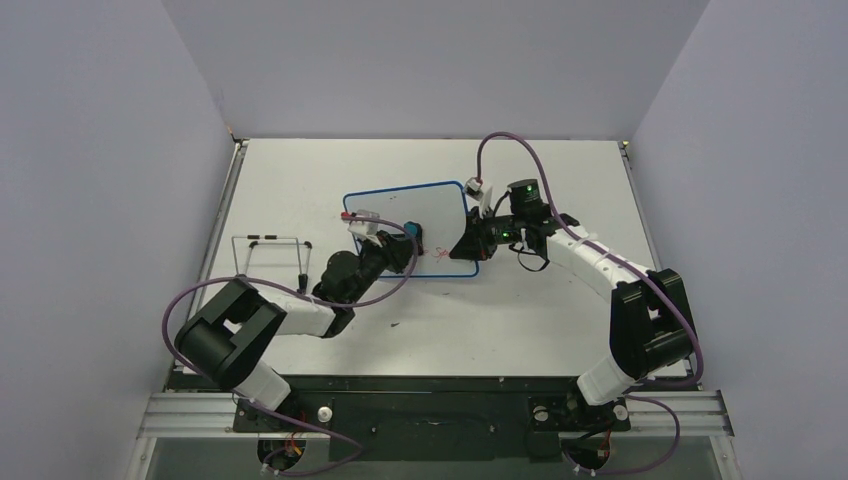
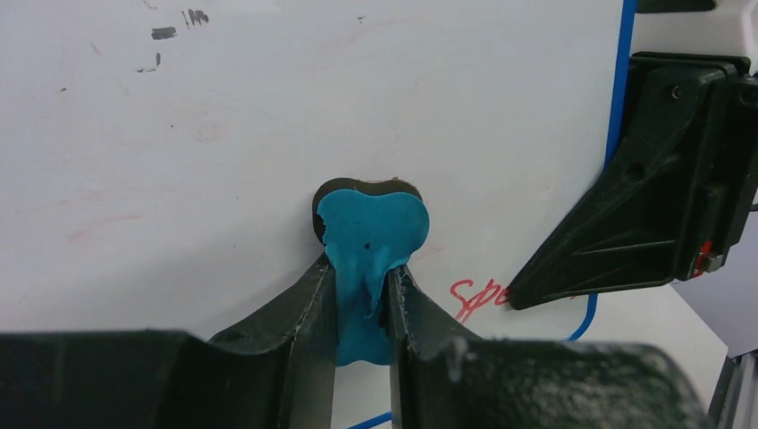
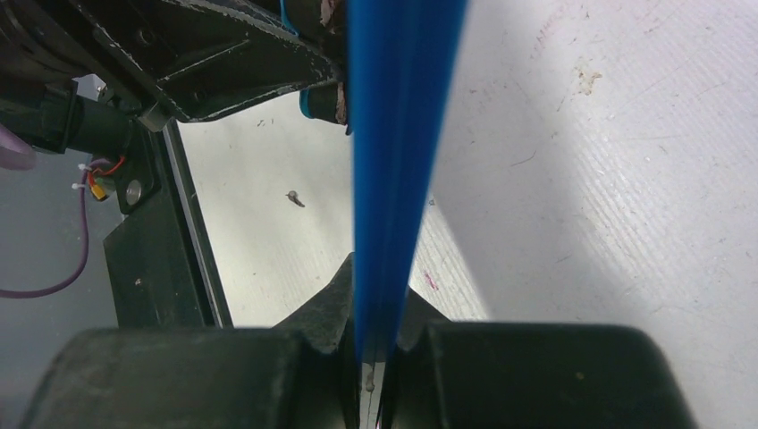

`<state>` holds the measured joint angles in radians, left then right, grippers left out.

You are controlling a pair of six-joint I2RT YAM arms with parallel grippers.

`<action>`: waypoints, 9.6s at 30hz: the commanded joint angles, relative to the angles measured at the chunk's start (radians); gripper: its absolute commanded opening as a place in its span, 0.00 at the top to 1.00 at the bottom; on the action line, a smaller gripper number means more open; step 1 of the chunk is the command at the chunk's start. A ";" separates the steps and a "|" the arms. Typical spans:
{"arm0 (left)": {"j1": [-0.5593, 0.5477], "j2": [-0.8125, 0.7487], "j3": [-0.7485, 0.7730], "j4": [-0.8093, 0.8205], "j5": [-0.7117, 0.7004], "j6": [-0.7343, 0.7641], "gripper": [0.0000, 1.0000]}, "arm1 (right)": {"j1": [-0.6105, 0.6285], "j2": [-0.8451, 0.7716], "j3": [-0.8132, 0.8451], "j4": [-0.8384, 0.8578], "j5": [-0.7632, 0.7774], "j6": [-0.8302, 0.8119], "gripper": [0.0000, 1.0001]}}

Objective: Erase the whiteboard
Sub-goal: Erase the whiteboard at the whiteboard stand.

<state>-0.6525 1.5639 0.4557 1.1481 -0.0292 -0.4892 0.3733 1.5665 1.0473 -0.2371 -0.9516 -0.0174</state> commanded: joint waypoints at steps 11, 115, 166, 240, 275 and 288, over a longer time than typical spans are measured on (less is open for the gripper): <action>0.130 -0.037 -0.021 -0.215 -0.021 -0.044 1.00 | 0.026 -0.017 0.003 -0.052 -0.048 -0.027 1.00; -0.111 -0.097 0.189 -0.584 -0.203 0.112 1.00 | 0.035 -0.021 0.000 -0.048 -0.012 -0.025 1.00; -0.216 0.021 0.287 -0.589 -0.367 -0.002 1.00 | 0.034 -0.027 0.001 -0.048 -0.012 -0.025 1.00; -0.206 -0.119 0.084 -0.337 -0.269 -0.097 1.00 | 0.019 -0.036 -0.002 -0.033 -0.005 -0.012 1.00; -0.251 -0.005 0.344 -0.628 -0.231 -0.007 1.00 | 0.013 -0.040 -0.004 -0.031 -0.009 -0.011 1.00; -0.152 -0.022 0.428 -0.653 -0.164 -0.002 1.00 | 0.006 -0.041 -0.004 -0.033 -0.006 -0.016 1.00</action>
<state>-0.8532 1.5459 0.8070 0.4309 -0.1905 -0.4953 0.3519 1.5612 1.0470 -0.2062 -0.9009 -0.0109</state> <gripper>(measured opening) 0.177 0.018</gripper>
